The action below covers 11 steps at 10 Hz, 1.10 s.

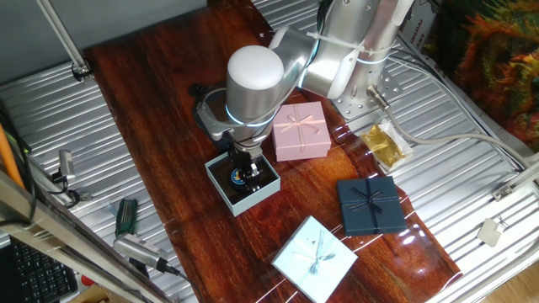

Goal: Move an object from one box to another

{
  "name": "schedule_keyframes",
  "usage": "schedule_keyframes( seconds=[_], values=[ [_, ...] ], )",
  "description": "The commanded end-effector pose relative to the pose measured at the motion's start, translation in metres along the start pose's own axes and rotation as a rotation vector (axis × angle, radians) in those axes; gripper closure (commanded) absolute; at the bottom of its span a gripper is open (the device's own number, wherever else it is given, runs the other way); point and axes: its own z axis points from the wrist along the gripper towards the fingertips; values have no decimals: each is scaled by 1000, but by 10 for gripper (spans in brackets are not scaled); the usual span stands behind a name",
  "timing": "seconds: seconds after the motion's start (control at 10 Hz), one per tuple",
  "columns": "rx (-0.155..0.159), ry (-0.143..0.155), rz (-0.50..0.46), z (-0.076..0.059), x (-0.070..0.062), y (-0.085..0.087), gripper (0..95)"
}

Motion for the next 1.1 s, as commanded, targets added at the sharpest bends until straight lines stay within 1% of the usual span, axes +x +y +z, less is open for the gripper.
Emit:
schedule_keyframes(
  seconds=[0.1,1.1],
  values=[
    [1,-1,-3,1,0,0,950],
    [1,-4,-19,4,0,-2,950]
  ],
)
